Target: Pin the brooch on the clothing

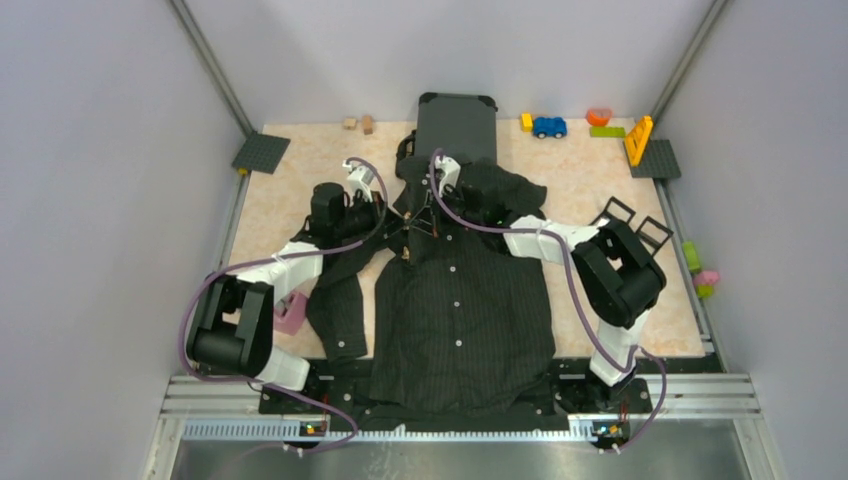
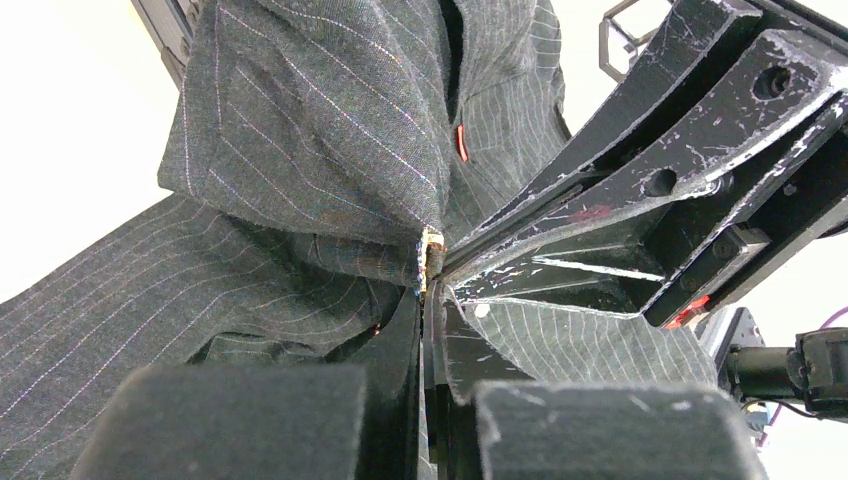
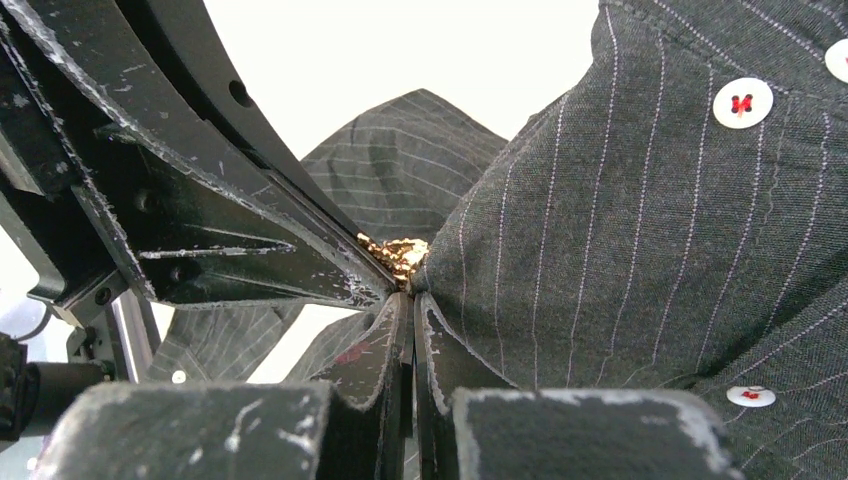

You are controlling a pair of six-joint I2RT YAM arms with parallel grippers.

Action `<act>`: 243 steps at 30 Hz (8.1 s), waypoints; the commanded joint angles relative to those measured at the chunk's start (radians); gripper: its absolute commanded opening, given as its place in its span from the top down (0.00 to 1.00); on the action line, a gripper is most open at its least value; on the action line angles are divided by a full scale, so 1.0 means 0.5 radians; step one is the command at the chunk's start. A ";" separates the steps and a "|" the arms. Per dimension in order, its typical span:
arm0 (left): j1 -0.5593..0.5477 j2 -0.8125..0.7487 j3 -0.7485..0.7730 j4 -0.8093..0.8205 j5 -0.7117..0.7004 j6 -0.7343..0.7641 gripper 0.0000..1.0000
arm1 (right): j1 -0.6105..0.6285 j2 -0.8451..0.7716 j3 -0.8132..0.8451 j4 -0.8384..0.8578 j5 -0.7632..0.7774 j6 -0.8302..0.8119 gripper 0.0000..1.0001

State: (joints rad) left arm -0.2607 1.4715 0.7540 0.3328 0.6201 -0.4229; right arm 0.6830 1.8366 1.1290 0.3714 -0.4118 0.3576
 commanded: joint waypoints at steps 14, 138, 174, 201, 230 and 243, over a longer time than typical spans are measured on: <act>-0.121 -0.011 0.110 0.063 0.419 0.115 1.00 | 0.019 0.188 0.312 -0.143 -0.202 -0.076 1.00; -0.046 -0.683 -0.144 -0.080 -0.265 -0.413 1.00 | 0.024 -0.379 -0.254 0.466 -0.122 0.041 0.79; -0.018 -0.598 -0.097 -0.065 -0.080 -0.397 1.00 | 0.041 -0.291 -0.158 0.456 -0.270 0.034 0.89; -0.018 -0.532 -0.018 -0.145 0.218 -0.185 1.00 | 0.098 -0.178 0.037 0.140 -0.202 -0.135 1.00; -0.083 -0.681 -0.057 -0.183 0.560 0.070 1.00 | 0.078 0.042 0.375 -0.334 -0.309 -0.193 1.00; -0.137 -0.692 -0.036 -0.277 0.548 0.170 1.00 | -0.015 0.150 0.553 -0.485 -0.461 -0.108 1.00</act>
State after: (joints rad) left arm -0.2489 1.1881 0.6941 0.1184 0.6456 -0.3183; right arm 0.6857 1.8679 1.3449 0.0715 -0.6956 0.2890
